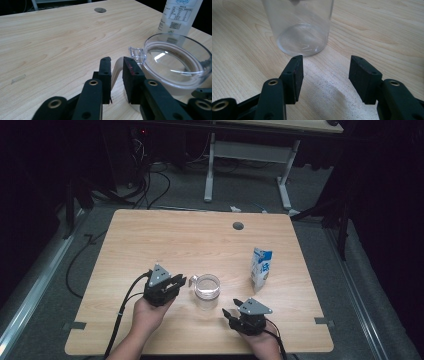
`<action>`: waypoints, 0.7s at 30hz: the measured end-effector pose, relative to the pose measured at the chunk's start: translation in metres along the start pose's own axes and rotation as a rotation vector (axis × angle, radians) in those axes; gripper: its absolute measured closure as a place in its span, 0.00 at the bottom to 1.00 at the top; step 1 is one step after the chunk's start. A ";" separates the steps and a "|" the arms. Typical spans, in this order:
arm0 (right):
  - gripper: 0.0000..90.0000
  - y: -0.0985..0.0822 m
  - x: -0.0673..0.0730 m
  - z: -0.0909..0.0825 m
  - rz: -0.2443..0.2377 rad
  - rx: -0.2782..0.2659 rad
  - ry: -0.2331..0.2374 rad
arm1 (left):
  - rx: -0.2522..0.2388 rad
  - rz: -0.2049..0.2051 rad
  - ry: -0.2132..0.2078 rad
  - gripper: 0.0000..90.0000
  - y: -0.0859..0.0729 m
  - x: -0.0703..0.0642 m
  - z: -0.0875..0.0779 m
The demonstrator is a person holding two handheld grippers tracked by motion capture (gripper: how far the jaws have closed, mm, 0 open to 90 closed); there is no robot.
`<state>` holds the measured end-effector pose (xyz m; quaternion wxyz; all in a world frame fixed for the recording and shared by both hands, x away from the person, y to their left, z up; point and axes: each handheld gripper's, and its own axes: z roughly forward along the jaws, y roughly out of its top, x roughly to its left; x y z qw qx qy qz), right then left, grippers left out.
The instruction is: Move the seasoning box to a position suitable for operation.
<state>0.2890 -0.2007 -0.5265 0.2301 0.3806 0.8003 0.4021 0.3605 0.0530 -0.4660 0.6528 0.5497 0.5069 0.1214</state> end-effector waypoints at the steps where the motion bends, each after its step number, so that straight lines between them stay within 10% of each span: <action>1: 0.51 0.000 0.000 0.000 0.000 0.000 0.001 | -0.001 0.000 -0.001 0.89 0.001 -0.001 0.002; 21: 0.36 0.003 -0.003 0.001 0.031 -0.004 -0.016 | -0.013 0.053 -0.031 1.00 0.002 -0.019 0.021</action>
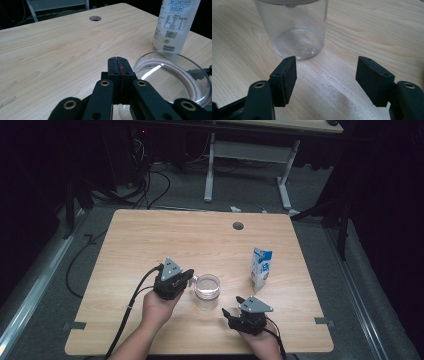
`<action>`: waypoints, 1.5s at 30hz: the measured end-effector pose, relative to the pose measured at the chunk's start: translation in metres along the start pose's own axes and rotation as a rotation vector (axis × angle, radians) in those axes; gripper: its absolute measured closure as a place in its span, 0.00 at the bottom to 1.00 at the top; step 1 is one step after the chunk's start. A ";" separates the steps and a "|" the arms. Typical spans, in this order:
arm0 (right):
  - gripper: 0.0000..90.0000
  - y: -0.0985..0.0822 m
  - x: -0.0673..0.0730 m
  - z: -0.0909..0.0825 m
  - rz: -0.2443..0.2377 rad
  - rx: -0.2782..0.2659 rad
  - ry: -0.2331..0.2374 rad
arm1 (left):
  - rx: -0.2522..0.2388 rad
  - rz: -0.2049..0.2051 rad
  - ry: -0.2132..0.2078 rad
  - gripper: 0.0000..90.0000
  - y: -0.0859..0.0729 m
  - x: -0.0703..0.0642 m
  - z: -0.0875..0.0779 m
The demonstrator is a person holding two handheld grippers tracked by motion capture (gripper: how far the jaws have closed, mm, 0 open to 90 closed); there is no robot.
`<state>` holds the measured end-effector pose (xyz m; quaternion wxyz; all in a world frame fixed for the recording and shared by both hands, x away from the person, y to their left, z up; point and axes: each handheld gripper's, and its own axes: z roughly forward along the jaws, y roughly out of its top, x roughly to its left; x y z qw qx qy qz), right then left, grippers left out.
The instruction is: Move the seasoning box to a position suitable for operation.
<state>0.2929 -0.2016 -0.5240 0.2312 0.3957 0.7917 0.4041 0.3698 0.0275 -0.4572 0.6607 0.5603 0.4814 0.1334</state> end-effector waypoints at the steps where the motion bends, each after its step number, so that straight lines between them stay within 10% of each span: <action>1: 0.35 0.001 0.000 0.000 0.009 0.003 -0.006 | 0.001 0.001 0.000 1.00 0.000 0.000 0.001; 33: 0.58 0.044 -0.012 0.002 0.057 -0.095 0.001 | -0.031 0.038 -0.005 1.00 -0.007 -0.005 0.001; 45: 0.93 0.036 -0.005 -0.001 0.039 -0.098 0.035 | -0.033 0.028 -0.002 1.00 -0.007 -0.004 0.001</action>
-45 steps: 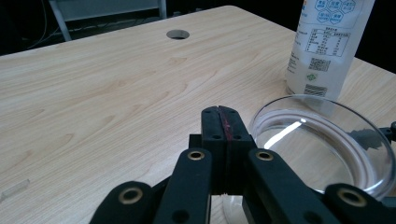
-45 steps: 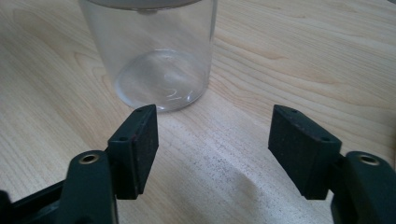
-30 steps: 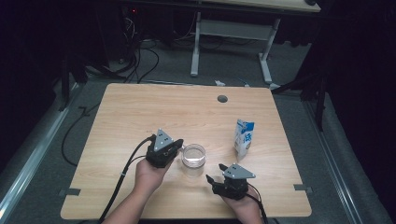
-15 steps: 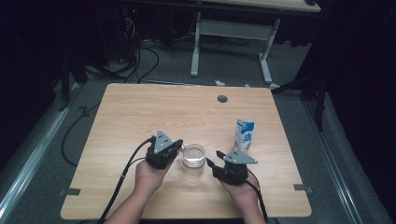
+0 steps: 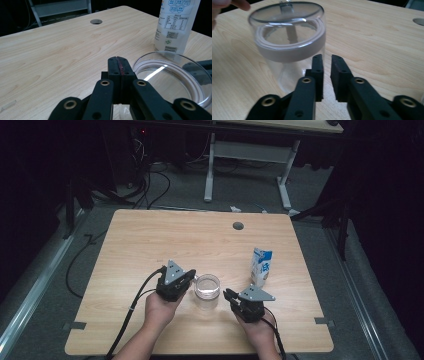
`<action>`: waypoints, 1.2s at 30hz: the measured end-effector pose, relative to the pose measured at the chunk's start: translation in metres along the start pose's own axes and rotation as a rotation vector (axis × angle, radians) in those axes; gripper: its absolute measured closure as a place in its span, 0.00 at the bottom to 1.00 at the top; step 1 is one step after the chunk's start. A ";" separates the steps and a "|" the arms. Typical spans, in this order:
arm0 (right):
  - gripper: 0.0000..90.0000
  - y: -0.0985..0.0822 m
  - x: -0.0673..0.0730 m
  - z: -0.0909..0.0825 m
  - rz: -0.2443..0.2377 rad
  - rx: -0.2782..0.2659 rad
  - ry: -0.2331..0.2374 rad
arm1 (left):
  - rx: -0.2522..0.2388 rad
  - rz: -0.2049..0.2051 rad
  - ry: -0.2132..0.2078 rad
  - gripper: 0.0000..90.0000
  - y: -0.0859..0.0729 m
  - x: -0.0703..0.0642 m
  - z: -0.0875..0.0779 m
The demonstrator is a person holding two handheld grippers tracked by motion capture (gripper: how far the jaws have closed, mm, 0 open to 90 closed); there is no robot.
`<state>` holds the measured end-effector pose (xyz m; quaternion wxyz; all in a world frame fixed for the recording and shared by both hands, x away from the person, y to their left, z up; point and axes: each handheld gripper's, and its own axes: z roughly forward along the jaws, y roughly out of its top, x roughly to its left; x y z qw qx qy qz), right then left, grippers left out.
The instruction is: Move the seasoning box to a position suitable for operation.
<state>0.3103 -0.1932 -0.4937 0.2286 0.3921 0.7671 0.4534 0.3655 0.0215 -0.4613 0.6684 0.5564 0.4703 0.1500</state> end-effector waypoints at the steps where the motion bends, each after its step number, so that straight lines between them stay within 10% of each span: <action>1: 0.94 0.001 0.002 -0.001 -0.010 -0.001 -0.003 | 0.001 0.005 -0.001 1.00 0.000 0.000 0.000; 24: 1.00 0.014 0.019 -0.008 -0.059 -0.061 0.018 | 0.006 -0.012 0.009 1.00 0.002 0.002 -0.001; 36: 1.00 0.016 0.021 -0.011 -0.063 -0.066 0.024 | 0.004 -0.018 0.028 1.00 -0.001 0.010 -0.030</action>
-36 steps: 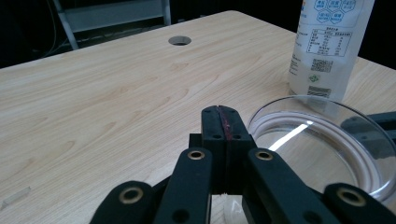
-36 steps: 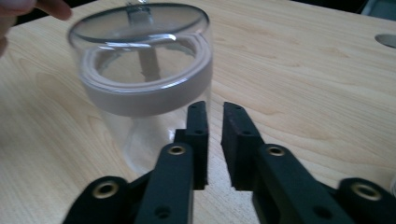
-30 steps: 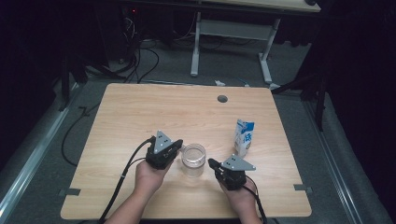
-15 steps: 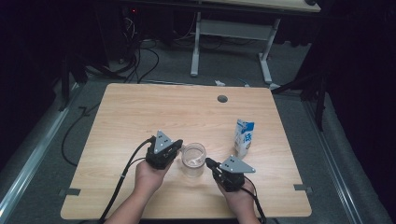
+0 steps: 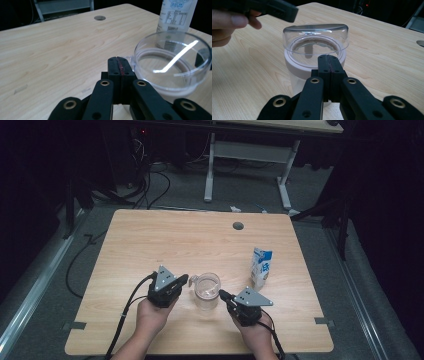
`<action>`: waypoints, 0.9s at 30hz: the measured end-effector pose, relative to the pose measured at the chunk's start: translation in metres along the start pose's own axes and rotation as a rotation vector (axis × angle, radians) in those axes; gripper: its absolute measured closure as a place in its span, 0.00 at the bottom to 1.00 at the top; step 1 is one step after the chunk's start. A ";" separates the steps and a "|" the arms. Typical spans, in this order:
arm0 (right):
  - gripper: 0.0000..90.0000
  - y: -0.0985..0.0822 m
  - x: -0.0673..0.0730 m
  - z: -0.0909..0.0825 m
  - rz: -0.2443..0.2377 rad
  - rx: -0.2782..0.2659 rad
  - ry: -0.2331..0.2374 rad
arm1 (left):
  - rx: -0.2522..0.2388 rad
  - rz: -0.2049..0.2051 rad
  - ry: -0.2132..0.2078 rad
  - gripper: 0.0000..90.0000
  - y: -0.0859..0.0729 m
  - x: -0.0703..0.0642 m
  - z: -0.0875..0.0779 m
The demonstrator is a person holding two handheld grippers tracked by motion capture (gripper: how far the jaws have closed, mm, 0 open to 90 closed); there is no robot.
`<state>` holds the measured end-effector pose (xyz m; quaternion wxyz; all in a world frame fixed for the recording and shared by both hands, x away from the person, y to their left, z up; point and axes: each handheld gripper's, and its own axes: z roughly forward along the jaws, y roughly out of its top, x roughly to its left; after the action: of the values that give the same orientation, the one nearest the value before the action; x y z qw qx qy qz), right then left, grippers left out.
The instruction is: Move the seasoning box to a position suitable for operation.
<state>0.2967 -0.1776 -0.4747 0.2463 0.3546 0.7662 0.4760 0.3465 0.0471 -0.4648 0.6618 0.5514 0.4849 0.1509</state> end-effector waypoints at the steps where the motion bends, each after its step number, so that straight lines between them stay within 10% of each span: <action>1: 1.00 0.000 0.000 0.000 0.001 0.001 0.001 | 0.001 -0.006 0.003 1.00 -0.001 0.001 -0.003; 27: 1.00 0.003 0.005 -0.001 -0.009 -0.019 0.007 | 0.063 -0.065 -0.101 1.00 -0.034 -0.026 -0.023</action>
<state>0.2940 -0.1736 -0.4719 0.2491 0.3474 0.7639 0.4833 0.3040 0.0299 -0.4808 0.6723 0.5627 0.4732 0.0859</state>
